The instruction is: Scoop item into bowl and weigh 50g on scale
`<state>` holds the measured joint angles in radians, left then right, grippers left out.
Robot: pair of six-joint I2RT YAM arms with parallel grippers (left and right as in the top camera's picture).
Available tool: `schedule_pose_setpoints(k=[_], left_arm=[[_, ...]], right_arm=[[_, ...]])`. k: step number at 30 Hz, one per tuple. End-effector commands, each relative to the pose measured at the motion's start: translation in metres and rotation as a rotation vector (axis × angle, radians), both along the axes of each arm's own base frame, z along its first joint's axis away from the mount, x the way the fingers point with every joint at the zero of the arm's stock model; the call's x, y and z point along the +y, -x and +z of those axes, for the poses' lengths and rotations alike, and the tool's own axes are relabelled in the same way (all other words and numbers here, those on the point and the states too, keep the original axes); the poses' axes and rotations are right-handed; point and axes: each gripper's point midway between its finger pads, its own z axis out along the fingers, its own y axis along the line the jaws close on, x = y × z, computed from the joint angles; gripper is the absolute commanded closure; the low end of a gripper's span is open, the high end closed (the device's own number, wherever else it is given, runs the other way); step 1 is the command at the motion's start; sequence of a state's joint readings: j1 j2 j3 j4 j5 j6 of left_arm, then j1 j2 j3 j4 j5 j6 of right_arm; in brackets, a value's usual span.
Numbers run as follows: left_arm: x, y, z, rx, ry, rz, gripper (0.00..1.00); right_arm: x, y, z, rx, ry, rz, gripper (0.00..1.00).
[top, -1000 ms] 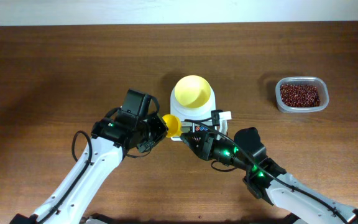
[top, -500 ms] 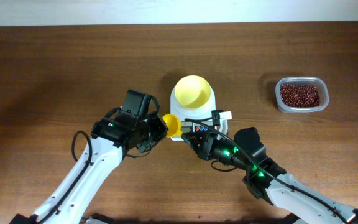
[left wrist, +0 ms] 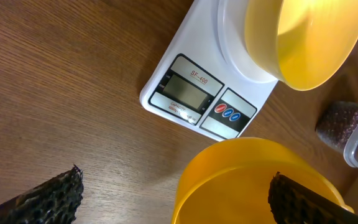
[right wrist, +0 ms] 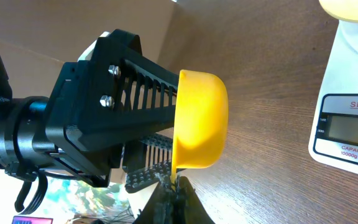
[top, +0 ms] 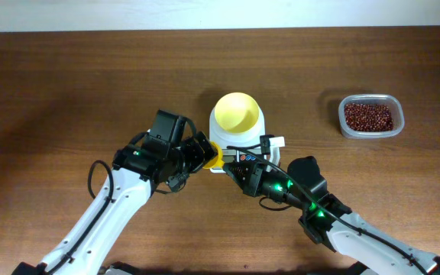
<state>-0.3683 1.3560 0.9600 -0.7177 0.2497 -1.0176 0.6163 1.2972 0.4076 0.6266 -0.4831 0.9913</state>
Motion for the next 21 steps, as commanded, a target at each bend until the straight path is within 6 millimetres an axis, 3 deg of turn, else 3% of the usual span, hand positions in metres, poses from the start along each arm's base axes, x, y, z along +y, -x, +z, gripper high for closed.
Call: schedule_pose_setpoints(k=[1,10,13,18,21], left_arm=[[-0.001,-0.003,0.003,-0.011,-0.006,-0.002,0.01],[0.008,-0.012,0.005,-0.027,0.0,0.035,0.01],[0.01,-0.026,0.014,-0.084,0.02,0.053,0.01],[0.054,-0.043,0.019,-0.099,0.017,0.193,0.02],[0.087,-0.046,0.017,-0.081,0.009,0.292,0.01]], right_arm=[[0.001,-0.002,0.004,-0.015,-0.005,0.01,0.96],[-0.007,-0.002,0.003,0.004,-0.013,0.046,0.96],[-0.008,0.0,-0.006,0.038,0.007,0.045,0.96],[-0.009,0.003,-0.013,0.037,0.04,0.061,0.96],[-0.007,0.016,-0.021,0.076,0.054,0.122,0.96]])
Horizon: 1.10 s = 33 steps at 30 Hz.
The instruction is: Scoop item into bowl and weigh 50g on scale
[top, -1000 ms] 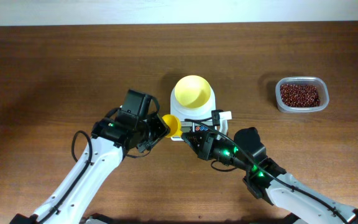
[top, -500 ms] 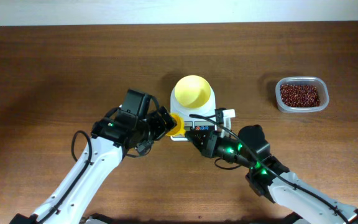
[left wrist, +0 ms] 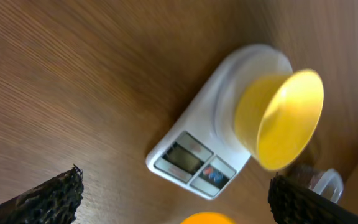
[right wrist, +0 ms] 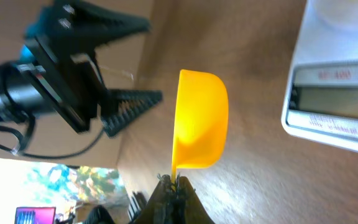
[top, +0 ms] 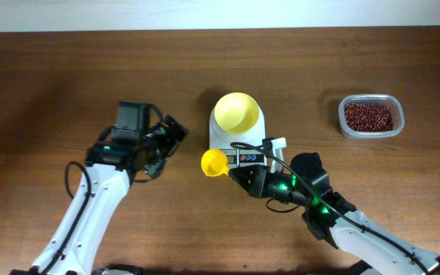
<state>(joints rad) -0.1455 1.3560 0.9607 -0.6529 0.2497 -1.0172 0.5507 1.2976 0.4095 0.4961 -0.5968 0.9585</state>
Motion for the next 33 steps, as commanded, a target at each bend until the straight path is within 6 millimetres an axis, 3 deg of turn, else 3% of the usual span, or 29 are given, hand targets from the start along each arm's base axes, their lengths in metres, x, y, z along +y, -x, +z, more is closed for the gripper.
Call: schedule_pose_setpoints(k=[1,4,8,12,17,20,25,31,33], left_arm=[[0.032,0.001,0.006,0.019,-0.011,0.095,0.01],[0.039,0.028,-0.007,0.148,-0.023,0.115,0.01],[0.04,0.03,-0.008,0.157,-0.024,0.115,0.01],[0.04,0.03,-0.008,0.157,-0.024,0.115,0.01],[0.04,0.03,-0.008,0.157,-0.024,0.115,0.01],[0.04,0.03,-0.008,0.157,-0.024,0.115,0.01],[0.04,0.03,-0.008,0.157,-0.024,0.115,0.01],[0.04,0.03,-0.008,0.157,-0.027,0.114,0.01],[0.076,0.027,-0.013,0.138,-0.221,0.193,0.01]], right_arm=[[0.007,0.014,0.002,-0.015,-0.007,0.098,0.96],[0.012,0.029,0.009,-0.044,-0.033,0.201,0.96],[0.005,0.026,0.022,-0.169,-0.017,0.21,0.96],[-0.046,0.007,0.018,-0.157,0.076,0.068,0.96],[-0.096,0.005,0.054,-0.275,0.125,-0.111,0.96],[-0.115,0.008,0.06,-0.312,0.193,-0.225,0.96],[-0.121,0.016,0.064,-0.321,0.203,-0.247,0.96],[-0.126,0.011,0.062,-0.35,0.245,-0.273,0.96],[-0.126,0.011,0.063,-0.35,0.244,-0.273,0.96]])
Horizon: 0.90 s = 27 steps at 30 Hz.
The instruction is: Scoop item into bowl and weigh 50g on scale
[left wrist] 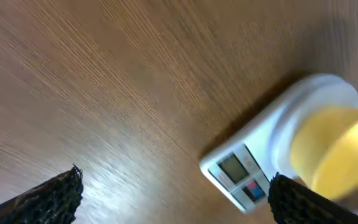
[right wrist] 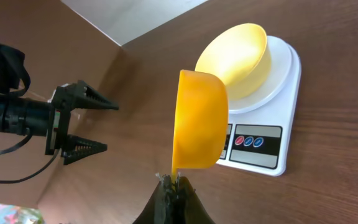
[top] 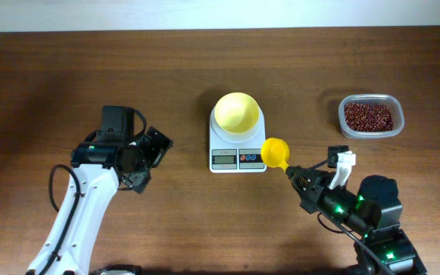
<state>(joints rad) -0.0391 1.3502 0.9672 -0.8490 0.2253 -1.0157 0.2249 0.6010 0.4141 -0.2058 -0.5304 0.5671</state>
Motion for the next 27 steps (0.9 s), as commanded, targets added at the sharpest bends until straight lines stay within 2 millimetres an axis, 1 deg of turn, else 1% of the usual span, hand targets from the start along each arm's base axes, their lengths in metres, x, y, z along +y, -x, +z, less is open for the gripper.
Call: schedule_pose_setpoints(k=[1,3,4,5,7,8,10,11,12,13,17,19,21,22,23,24,25,27], left_arm=[[0.039,-0.006,0.004,-0.034,-0.213,0.069,0.01],[0.039,-0.006,0.004,-0.034,-0.213,0.069,0.01],[0.039,-0.01,0.005,-0.049,-0.21,0.073,0.01],[0.039,-0.009,0.005,-0.048,-0.21,0.073,0.01],[0.039,-0.009,0.005,-0.048,-0.211,0.073,0.01],[0.04,-0.01,0.005,-0.051,-0.212,0.075,0.01],[0.041,-0.024,0.011,-0.114,-0.216,0.085,0.01],[0.041,-0.026,0.012,-0.121,-0.215,0.086,0.01],[0.041,-0.026,0.012,-0.121,-0.216,0.085,0.01],[0.041,-0.026,0.012,-0.12,-0.215,0.085,0.01],[0.038,-0.031,0.015,-0.143,-0.204,0.081,0.01],[0.037,-0.031,0.015,-0.149,-0.214,0.036,0.01],[0.026,-0.037,0.024,-0.205,-0.203,-0.09,0.09],[0.018,-0.044,0.036,-0.267,-0.191,-0.173,0.23],[0.012,-0.05,0.051,-0.326,-0.187,-0.23,0.34],[0.009,-0.055,0.066,-0.376,-0.195,-0.267,0.41],[0.007,-0.056,0.074,-0.405,-0.201,-0.296,0.49],[-0.002,-0.055,0.088,-0.467,-0.201,-0.386,0.55]], right_arm=[[-0.004,-0.003,0.004,-0.031,0.017,-0.017,0.96],[-0.003,-0.003,0.004,-0.026,0.01,-0.015,0.96],[-0.003,-0.003,0.006,-0.032,0.009,-0.016,0.96],[-0.003,-0.005,0.01,-0.054,0.004,-0.015,0.96],[0.001,-0.006,0.023,-0.109,-0.016,0.004,0.96],[0.002,-0.009,0.034,-0.157,-0.026,0.005,0.96],[0.002,-0.013,0.051,-0.235,-0.044,0.004,0.96],[0.002,-0.014,0.06,-0.272,-0.052,-0.001,0.96],[-0.001,-0.018,0.065,-0.288,-0.059,-0.028,0.96],[-0.012,-0.026,0.07,-0.281,-0.08,-0.107,0.96],[-0.041,-0.04,0.07,-0.228,-0.137,-0.247,0.96],[-0.043,-0.039,0.071,-0.221,-0.148,-0.236,0.96],[-0.046,-0.038,0.071,-0.219,-0.152,-0.225,0.96],[-0.051,-0.04,0.071,-0.219,-0.152,-0.239,0.96],[-0.059,-0.042,0.071,-0.221,-0.149,-0.268,0.96],[-0.065,-0.044,0.07,-0.219,-0.149,-0.291,0.96],[-0.066,-0.044,0.07,-0.215,-0.154,-0.295,0.96],[-0.064,-0.043,0.067,-0.187,-0.17,-0.291,0.96]])
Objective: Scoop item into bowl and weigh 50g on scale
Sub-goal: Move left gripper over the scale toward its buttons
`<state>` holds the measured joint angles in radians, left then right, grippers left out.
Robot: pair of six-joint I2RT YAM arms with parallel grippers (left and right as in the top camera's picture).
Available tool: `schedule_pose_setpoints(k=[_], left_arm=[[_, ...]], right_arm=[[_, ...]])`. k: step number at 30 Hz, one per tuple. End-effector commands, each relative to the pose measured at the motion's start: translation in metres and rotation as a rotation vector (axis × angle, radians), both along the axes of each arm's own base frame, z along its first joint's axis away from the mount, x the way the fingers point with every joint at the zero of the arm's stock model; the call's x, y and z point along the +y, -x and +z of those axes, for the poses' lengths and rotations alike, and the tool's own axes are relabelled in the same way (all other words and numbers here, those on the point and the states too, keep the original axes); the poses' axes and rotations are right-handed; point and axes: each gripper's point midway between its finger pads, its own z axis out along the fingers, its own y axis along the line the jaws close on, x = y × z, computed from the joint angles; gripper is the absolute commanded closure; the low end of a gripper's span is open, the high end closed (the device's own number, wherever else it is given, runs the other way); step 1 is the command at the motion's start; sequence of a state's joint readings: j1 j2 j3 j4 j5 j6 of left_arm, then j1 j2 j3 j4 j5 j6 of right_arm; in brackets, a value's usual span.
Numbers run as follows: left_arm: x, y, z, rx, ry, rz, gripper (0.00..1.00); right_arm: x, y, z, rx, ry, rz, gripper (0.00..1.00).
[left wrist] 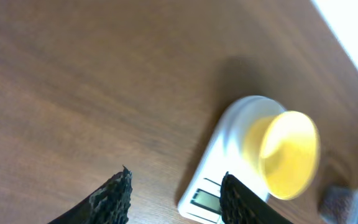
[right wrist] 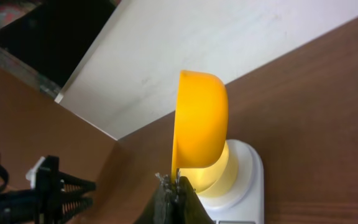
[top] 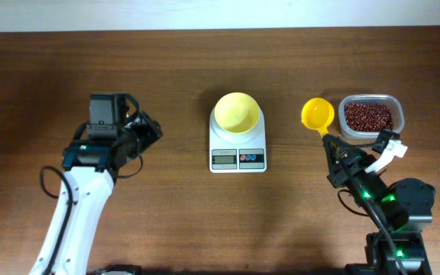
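A pale yellow bowl [top: 237, 112] stands empty on the white scale [top: 237, 158] at the table's middle. My right gripper [top: 331, 147] is shut on the handle of an orange scoop [top: 317, 114], whose cup hangs just left of the clear tub of red beans [top: 370, 116]. In the right wrist view the scoop [right wrist: 199, 121] stands edge-on above the gripper [right wrist: 174, 183], with the bowl [right wrist: 219, 174] behind it. My left gripper [left wrist: 174, 186] is open and holds nothing, out at the left [top: 145, 128], looking towards the scale [left wrist: 211, 186] and bowl [left wrist: 289, 152].
Brown wooden table [top: 90, 61] all round, with a pale wall strip along the far edge [top: 205, 11]. The bean tub sits near the right far corner.
My right gripper has carried the scoop from beside the scale's right front corner to the right and farther back, next to the bean tub. My left gripper has drawn a little further left, its jaws narrower.
Both grippers met in front of the scale, the left holding the scoop's cup, the right shut on its handle. Then the left was open and away to the left. The right kept the scoop, held it right of the scale, and now beside the beans.
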<state>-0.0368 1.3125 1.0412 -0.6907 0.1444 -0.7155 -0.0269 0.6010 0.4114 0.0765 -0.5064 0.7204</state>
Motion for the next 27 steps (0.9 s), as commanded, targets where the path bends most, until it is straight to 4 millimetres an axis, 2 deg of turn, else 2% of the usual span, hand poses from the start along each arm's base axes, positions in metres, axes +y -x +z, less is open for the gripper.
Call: schedule_pose_setpoints(k=[1,2,3,4,5,7,11,14,16,19,23,27], left_arm=[[-0.02,0.0,0.04,-0.148,-0.031,-0.236,0.59],[-0.022,0.001,0.043,-0.16,-0.035,-0.262,0.59],[-0.024,0.002,0.045,-0.17,-0.036,-0.272,0.66],[-0.032,0.004,0.047,-0.175,-0.025,-0.294,0.76],[-0.041,0.006,0.048,-0.177,0.001,-0.327,0.91],[-0.06,0.012,0.049,-0.178,0.027,-0.387,1.0],[-0.104,0.026,0.05,-0.187,0.036,-0.523,1.0],[-0.131,0.028,0.06,-0.28,-0.011,-0.667,1.0],[-0.14,0.027,0.065,-0.322,-0.025,-0.711,1.0],[-0.143,0.025,0.069,-0.35,-0.033,-0.725,1.0],[-0.153,0.029,0.076,-0.377,0.02,-0.768,1.0],[-0.165,0.037,0.076,-0.386,0.024,-0.829,1.0]], right_arm=[[0.005,0.005,0.003,0.021,-0.028,0.038,0.96],[0.006,0.006,-0.003,0.047,-0.03,0.041,0.96],[0.006,0.007,-0.012,0.089,-0.032,0.04,0.96],[0.006,0.009,-0.021,0.13,-0.034,0.039,0.96],[0.006,0.011,-0.026,0.155,-0.036,0.039,0.96],[0.006,0.011,-0.028,0.166,-0.036,0.039,0.96],[0.008,0.012,-0.028,0.167,-0.038,0.05,0.96],[0.008,0.012,-0.028,0.168,-0.038,0.051,0.96],[0.008,0.013,-0.032,0.183,-0.039,0.05,0.96],[0.008,0.016,-0.041,0.227,-0.043,0.052,0.96],[0.014,0.02,-0.039,0.226,-0.055,0.098,0.96],[-0.002,0.022,-0.045,0.265,-0.09,0.067,0.96]])
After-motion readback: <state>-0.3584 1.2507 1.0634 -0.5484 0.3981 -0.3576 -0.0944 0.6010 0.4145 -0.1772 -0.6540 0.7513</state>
